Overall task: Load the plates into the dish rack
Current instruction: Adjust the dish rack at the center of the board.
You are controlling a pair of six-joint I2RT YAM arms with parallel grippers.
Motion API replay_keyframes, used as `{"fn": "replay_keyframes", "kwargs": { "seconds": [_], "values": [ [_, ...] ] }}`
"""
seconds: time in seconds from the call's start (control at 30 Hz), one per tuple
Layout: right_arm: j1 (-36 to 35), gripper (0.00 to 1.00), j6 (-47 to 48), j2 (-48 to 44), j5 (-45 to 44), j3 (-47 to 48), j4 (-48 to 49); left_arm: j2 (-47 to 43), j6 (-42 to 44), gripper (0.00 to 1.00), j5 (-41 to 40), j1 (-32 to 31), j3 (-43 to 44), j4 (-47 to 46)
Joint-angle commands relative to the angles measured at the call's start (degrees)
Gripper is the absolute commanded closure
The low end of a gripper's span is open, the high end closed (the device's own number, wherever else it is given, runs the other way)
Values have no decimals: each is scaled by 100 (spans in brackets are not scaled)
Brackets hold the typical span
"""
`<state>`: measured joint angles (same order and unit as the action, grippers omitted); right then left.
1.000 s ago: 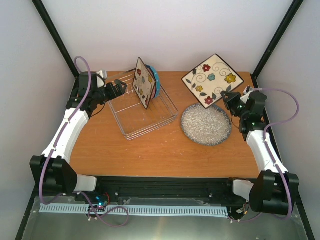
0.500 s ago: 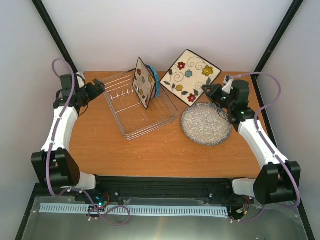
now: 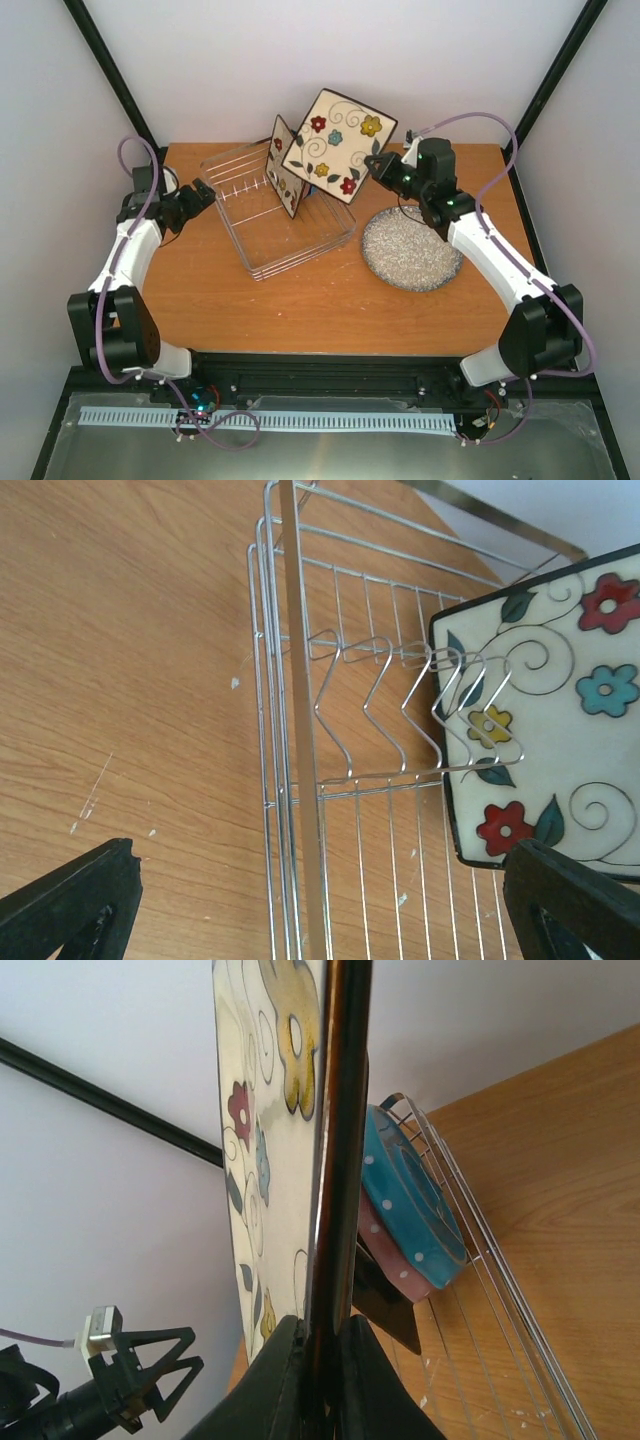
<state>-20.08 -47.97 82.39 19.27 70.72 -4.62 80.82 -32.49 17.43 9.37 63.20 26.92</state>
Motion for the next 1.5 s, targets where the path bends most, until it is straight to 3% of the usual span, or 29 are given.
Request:
{"fn": "replay_keyframes", "kwargs": {
  "seconds": [0.0, 0.27, 0.47, 0.57, 0.93, 1.27, 1.47],
  "values": [
    [-63, 97, 113, -31, -113, 661, 1502, 159, 166, 0, 30, 11, 58, -215],
    [-44, 97, -120, 199, 237, 795, 1790, 717, 492, 6, -385, 10, 549, -87],
    [-56, 97, -78, 281, 376, 1056, 1590, 1148, 648, 30, -193, 13, 818, -387],
    [-66, 97, -19, 295, 396, 1157, 1472, 1503, 709, 36, 27, 13, 1062, -380],
    [-169, 97, -33, 338, 368, 1288, 1464, 2225, 867, 46, 312, 4, 1622, -319],
    [-406, 97, 140, 664, 390, 1613, 1344, 2486, 906, 82, 402, -48, 1705, -333],
    [-505, 97, 162, 807, 380, 1682, 1376, 2501, 952, 93, 411, -67, 1496, -382]
  ]
}}
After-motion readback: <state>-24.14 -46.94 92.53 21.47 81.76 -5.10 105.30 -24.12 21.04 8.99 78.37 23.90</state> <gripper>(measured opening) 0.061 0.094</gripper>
